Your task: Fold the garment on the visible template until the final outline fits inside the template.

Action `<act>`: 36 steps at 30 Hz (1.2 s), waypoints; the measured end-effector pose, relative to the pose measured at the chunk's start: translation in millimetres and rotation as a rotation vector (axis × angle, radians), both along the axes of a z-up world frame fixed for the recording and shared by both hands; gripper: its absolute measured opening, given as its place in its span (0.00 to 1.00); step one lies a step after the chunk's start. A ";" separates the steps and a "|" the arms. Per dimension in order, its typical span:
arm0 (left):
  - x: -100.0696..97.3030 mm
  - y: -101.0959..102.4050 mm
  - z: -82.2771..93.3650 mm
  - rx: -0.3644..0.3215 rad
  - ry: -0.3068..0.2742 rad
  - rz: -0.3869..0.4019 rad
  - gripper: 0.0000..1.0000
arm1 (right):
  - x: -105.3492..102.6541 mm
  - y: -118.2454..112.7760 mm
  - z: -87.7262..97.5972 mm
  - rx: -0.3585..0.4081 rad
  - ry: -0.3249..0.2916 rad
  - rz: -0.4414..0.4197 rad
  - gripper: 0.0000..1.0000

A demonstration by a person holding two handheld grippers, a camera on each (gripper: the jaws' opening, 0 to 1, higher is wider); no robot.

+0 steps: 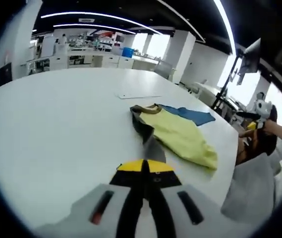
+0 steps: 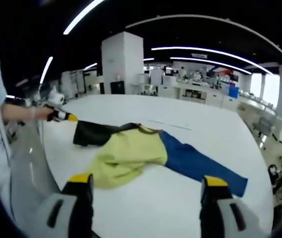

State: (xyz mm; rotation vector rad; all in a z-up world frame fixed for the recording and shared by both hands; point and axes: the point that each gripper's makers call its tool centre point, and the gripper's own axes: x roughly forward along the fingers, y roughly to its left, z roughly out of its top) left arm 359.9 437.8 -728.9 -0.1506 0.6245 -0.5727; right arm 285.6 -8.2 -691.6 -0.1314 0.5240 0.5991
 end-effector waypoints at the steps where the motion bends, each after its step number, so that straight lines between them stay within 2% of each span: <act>1: 6.8 10.0 -0.8 -0.002 0.007 0.006 0.00 | 0.3 0.8 -0.2 0.001 0.003 -0.007 0.90; 6: 21.5 34.1 -3.1 -0.007 0.033 0.038 0.00 | 0.7 8.2 -0.8 -0.007 0.004 -0.030 0.90; 12: 45.4 73.8 -17.1 0.025 0.066 0.081 0.00 | 1.0 9.5 -2.8 -0.017 0.015 -0.055 0.90; 14: 46.6 77.4 -17.4 0.017 0.072 0.098 0.00 | 1.2 7.8 -5.9 -0.021 0.024 -0.065 0.90; 15: 56.6 88.7 -22.7 0.018 0.075 0.108 0.00 | 0.7 7.9 -6.8 -0.024 0.027 -0.069 0.90; 23: 90.3 124.0 -47.3 0.038 0.121 0.164 0.00 | -0.9 16.5 -16.6 -0.040 0.064 -0.087 0.90; 25: 93.5 126.2 -55.1 0.044 0.152 0.173 0.00 | -0.3 18.8 -19.3 -0.044 0.072 -0.087 0.90; 28: 93.9 126.0 -59.9 0.050 0.164 0.172 0.00 | 0.0 23.6 -21.0 -0.046 0.080 -0.085 0.90; 30: 102.5 128.3 -66.8 0.050 0.175 0.175 0.00 | 1.3 25.8 -22.8 -0.045 0.088 -0.085 0.90; 31: 95.4 125.6 -63.8 0.050 0.175 0.175 0.00 | 2.5 26.4 -23.8 -0.045 0.090 -0.084 0.90; 36: 88.9 127.7 -66.7 0.062 0.203 0.189 0.00 | 6.2 28.5 -25.9 -0.044 0.094 -0.075 0.90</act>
